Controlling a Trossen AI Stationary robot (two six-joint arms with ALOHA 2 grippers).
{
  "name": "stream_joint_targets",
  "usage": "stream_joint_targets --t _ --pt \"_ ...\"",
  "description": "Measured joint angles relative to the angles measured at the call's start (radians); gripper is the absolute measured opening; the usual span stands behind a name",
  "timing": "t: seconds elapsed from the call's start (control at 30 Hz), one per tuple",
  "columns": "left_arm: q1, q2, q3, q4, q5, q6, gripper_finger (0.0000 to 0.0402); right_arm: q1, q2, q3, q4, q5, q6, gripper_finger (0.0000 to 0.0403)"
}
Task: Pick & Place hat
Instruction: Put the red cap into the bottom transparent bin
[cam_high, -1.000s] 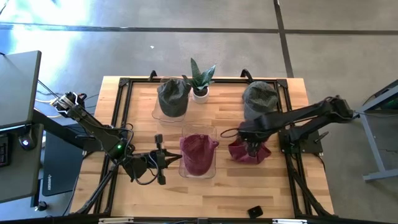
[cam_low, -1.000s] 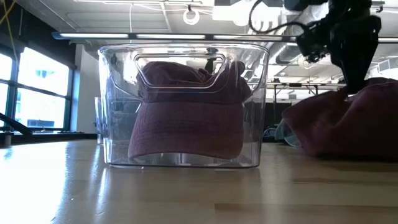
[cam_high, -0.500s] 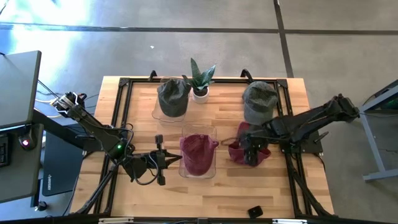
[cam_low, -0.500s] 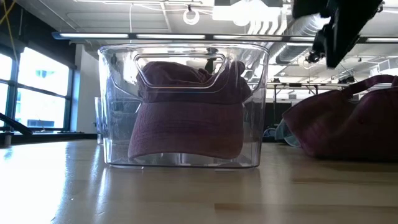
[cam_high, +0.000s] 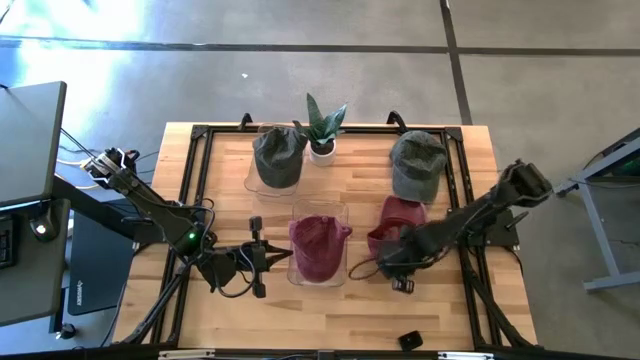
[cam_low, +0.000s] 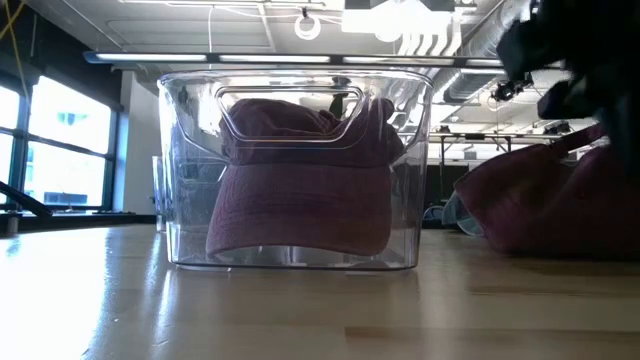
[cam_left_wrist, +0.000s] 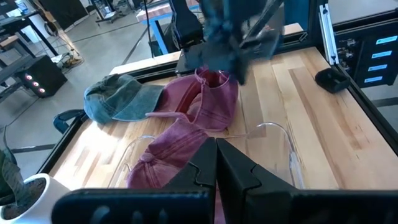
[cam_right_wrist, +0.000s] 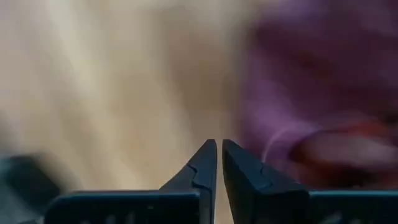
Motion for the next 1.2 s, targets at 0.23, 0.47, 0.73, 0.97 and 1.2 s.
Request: stream_joint_targets --t 0.23,0.47,0.73,0.97,1.2 --pt "0.0 0.0 0.0 0.0 -0.003 0.0 0.0 -0.137 0.073 -0.001 -0.228 0.266 0.022 0.0005" --pt "0.0 0.0 0.0 -0.001 -0.001 0.0 0.0 -0.24 0.124 -0.001 -0.216 0.244 -0.121 0.0002" --pt "0.0 0.0 0.0 -0.008 0.0 0.0 0.0 -0.119 0.029 -0.001 -0.172 0.33 -0.029 0.0016" --pt "0.0 0.0 0.0 -0.009 0.0 -0.004 0.0 0.14 0.028 -0.015 -0.05 0.316 0.005 0.0082" --pt "0.0 0.0 0.0 -0.008 0.013 -0.003 0.0 0.275 0.029 -0.152 0.049 0.418 0.03 0.0196"
